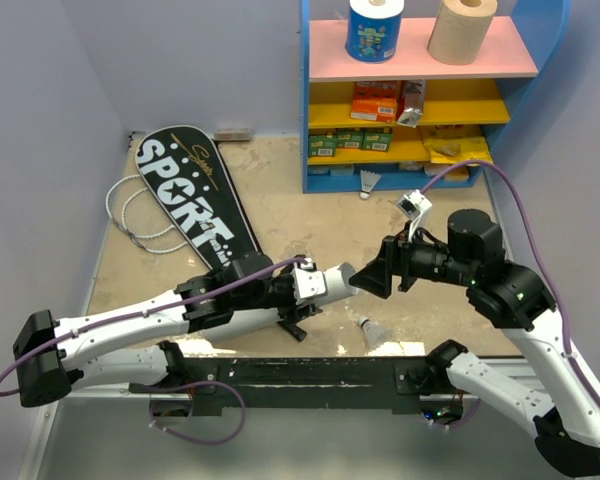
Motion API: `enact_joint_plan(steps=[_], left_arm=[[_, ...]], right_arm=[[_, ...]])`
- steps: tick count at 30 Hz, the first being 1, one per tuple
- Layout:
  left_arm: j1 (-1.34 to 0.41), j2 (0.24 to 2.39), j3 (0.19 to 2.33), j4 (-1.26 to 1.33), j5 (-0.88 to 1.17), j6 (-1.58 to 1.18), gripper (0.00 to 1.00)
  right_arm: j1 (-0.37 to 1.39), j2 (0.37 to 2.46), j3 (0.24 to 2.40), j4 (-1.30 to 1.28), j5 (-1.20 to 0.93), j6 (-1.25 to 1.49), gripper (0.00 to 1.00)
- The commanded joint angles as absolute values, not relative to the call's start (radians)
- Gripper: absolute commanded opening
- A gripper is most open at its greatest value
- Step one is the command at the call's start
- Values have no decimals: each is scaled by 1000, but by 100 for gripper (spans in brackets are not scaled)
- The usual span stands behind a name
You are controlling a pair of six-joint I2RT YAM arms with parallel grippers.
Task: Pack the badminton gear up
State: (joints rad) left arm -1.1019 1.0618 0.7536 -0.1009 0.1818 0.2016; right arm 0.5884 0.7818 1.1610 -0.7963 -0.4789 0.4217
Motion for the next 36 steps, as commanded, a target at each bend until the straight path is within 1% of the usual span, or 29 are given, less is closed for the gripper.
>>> enact_joint_plan(steps=[1, 5, 10, 27, 33, 36], left_arm=[[-1103, 1025, 735, -86, 175, 184, 20], [-1103, 1015, 727, -86, 175, 183, 19], [-1103, 1015, 723, -78, 167, 183, 19], [-1103, 1037, 723, -71, 150, 181, 18], [-1103, 1042, 724, -71, 143, 179, 18], [-1103, 1045, 726, -71, 140, 179, 18]], right_arm=[[591, 784, 1112, -730, -569, 411, 73], [591, 781, 1065, -661, -609, 462, 64], [592, 787, 1034, -606, -641, 492, 57], [601, 796, 965, -511, -673, 549, 47], [609, 808, 950, -477, -678, 564, 42], [612, 811, 942, -466, -678, 568, 37]])
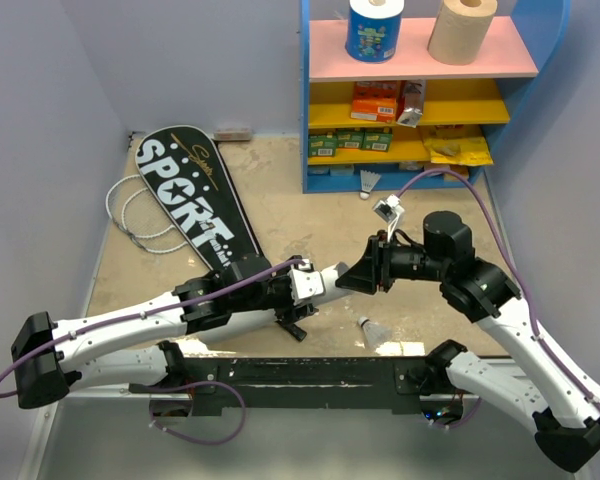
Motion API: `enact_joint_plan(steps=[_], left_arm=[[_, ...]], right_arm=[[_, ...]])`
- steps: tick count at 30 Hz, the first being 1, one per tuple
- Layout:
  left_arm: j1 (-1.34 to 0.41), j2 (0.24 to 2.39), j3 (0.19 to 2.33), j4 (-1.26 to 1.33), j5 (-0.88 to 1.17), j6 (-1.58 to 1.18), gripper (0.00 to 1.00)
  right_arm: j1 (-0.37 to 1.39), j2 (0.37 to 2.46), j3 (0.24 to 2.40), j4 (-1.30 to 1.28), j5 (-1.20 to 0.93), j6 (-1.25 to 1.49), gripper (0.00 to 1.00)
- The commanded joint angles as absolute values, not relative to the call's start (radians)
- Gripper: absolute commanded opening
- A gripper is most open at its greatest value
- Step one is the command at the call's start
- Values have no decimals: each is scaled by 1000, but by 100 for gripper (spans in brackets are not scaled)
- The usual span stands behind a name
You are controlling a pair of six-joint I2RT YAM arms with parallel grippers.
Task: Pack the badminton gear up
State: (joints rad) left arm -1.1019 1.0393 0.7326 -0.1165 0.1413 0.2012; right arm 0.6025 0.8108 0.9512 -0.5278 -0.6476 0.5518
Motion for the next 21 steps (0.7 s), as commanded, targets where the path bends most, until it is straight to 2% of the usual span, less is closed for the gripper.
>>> enact_joint_plan(steps=[1, 8, 9, 13, 21], left_arm=[[-1103, 1046, 726, -72, 138, 181, 18], [-1103, 1048, 727, -72, 126, 183, 17], [-1103, 1048, 727, -72, 124, 183, 17], [-1103, 1046, 727, -78, 115, 186, 17], [-1103, 1035, 724, -133, 61, 172, 14]], right_arm=[[614, 813, 942, -468, -677, 568, 35], [617, 813, 942, -468, -673, 563, 20], [617, 815, 942, -469, -673, 561, 14], [617, 821, 950, -488, -657, 549, 0], [617, 842, 994, -532, -572, 506, 0]])
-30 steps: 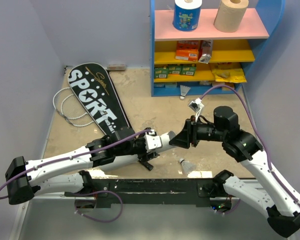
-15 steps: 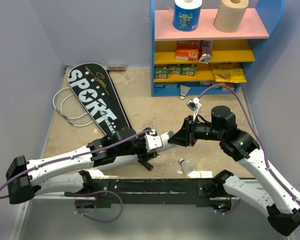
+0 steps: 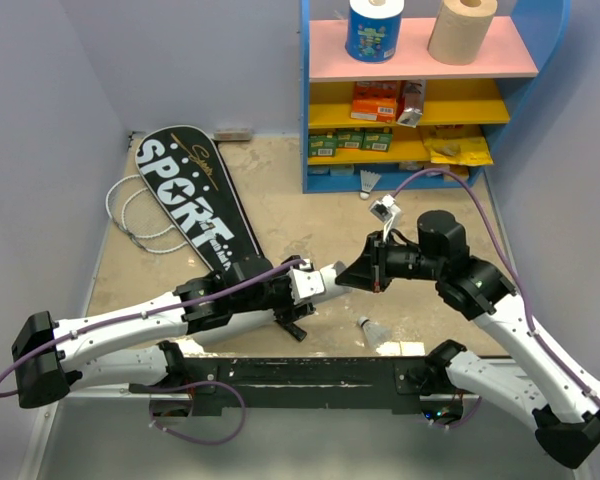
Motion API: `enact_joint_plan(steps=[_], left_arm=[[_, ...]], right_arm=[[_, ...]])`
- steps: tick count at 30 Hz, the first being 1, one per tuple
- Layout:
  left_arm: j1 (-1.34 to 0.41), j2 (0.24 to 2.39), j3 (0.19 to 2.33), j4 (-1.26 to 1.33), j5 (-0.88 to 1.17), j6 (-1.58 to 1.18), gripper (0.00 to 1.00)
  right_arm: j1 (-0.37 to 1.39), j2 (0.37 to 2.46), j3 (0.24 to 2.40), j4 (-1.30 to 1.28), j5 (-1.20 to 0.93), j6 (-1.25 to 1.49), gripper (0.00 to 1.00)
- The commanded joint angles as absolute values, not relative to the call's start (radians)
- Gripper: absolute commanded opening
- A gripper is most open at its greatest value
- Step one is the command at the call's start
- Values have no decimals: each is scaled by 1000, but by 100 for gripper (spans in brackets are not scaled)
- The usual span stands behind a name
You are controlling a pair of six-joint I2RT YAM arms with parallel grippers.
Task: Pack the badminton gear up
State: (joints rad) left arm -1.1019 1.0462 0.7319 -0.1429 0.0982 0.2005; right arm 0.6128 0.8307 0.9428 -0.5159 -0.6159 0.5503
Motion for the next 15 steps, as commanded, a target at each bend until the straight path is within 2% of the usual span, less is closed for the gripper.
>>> enact_joint_plan(steps=[1, 15], left_arm=[[-1104, 1032, 719, -140, 60, 170, 13], [-1103, 1006, 686, -158, 20, 160, 12]], right_arm=[[618, 847, 1002, -557, -572, 488, 0], [615, 893, 1092, -632, -321, 463, 0]])
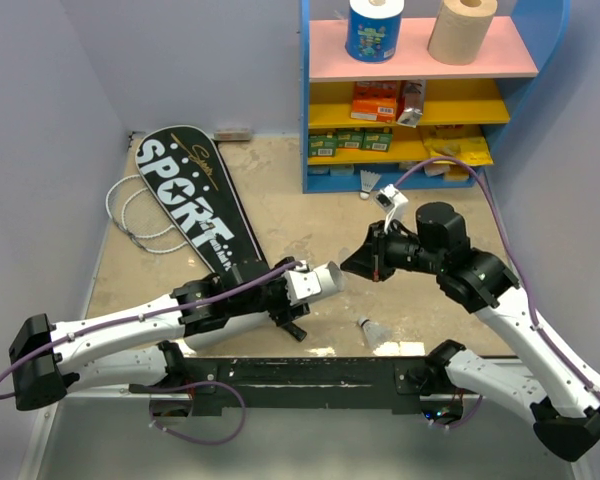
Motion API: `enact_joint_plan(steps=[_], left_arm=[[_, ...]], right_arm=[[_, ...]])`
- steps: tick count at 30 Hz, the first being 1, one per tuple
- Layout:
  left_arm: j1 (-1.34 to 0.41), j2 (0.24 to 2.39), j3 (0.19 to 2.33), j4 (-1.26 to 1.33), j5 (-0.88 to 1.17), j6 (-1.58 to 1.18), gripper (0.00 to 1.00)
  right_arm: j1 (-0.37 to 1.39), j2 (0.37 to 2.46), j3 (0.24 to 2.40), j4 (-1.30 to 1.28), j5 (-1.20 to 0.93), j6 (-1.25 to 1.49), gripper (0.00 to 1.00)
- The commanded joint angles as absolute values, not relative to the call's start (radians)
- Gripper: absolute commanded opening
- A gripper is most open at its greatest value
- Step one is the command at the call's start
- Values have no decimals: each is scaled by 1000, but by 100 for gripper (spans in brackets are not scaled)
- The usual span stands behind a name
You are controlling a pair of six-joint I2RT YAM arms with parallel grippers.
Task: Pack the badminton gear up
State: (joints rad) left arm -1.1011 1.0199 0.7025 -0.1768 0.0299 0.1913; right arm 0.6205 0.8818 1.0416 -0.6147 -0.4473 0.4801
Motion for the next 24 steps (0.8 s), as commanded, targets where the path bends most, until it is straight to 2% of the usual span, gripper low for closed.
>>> enact_joint_plan(steps=[1, 6, 11, 16, 19, 24], left_arm=[[-1103, 1005, 686, -160, 18, 160, 12], [-1103, 996, 687, -150, 14, 158, 10], [-1104, 974, 690, -146, 28, 160, 8], [-1103, 934, 699, -144, 38, 155, 6], [-1103, 914, 724, -152, 37, 143, 0], [-1103, 905, 764, -195, 11, 103, 0]], right_arm=[[615, 899, 1098, -643, -267, 465, 0], [617, 956, 1134, -676, -60, 465, 0], [611, 1096, 1114, -661, 168, 456, 0], [589, 1251, 1100, -582, 227, 451, 0], [578, 1357, 1086, -509, 207, 454, 0], [572, 1518, 1071, -417, 254, 501, 0]])
